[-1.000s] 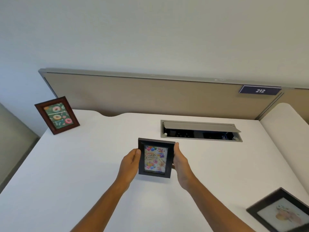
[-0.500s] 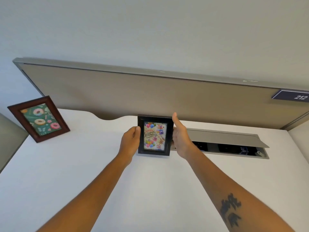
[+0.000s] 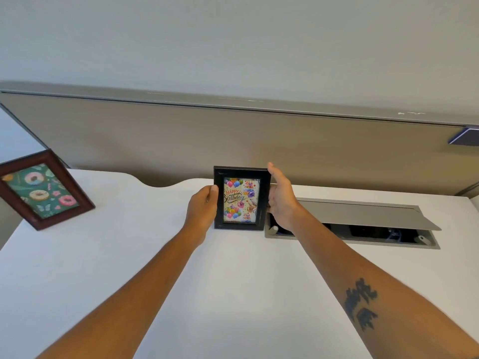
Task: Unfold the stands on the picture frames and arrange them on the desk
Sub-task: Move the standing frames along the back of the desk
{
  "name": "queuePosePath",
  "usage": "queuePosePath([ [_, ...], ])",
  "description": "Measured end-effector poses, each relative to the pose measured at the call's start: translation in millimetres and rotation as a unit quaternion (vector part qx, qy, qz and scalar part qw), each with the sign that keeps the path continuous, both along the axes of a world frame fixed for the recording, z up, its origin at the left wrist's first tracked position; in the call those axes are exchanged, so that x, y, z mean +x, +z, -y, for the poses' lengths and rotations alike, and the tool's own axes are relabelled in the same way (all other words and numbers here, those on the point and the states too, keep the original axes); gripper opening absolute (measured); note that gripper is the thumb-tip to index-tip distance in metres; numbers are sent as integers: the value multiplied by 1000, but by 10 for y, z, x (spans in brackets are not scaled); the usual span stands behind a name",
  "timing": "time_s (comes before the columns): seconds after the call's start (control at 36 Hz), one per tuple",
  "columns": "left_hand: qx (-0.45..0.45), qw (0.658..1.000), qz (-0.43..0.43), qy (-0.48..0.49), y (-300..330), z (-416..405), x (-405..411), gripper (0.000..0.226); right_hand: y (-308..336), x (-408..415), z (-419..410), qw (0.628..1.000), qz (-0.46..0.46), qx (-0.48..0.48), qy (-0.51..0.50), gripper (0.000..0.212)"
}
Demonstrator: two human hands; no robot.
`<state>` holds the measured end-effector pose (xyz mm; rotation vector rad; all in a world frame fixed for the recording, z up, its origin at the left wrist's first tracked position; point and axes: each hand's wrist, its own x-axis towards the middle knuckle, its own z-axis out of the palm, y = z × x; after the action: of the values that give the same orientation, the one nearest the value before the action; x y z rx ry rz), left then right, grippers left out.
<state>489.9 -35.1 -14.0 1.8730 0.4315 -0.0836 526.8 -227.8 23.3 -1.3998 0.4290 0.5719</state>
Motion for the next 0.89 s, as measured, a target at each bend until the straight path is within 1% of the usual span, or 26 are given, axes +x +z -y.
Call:
queuePosePath([
  [0.08, -7, 1000, -4, 4, -50, 29, 44, 27, -93, 63, 36, 1000, -1, 1, 0, 84],
  [0.33, -19, 1000, -11, 7, -12, -2, 55, 27, -60, 120, 38, 1000, 1, 11, 5, 78],
  [0.47, -21, 999, -29, 10, 0, 12, 39, 41, -68, 110, 77, 1000, 3, 11, 13, 73],
  [0.56, -18, 999, -31, 9, 1, 7, 31, 40, -57, 98, 84, 1000, 1, 4, 19, 75],
  [0.69, -3, 1000, -27, -4, -2, -2, 43, 29, -25, 58, 99, 999, 2, -11, 40, 81],
  [0.81, 7, 999, -31, -14, 6, -11, 21, 34, 12, 28, 134, 997, 3, -36, 65, 87],
  [0.89, 18, 999, -16, -22, 17, -1, -30, 43, 52, -34, 179, 994, 20, -58, 86, 88],
])
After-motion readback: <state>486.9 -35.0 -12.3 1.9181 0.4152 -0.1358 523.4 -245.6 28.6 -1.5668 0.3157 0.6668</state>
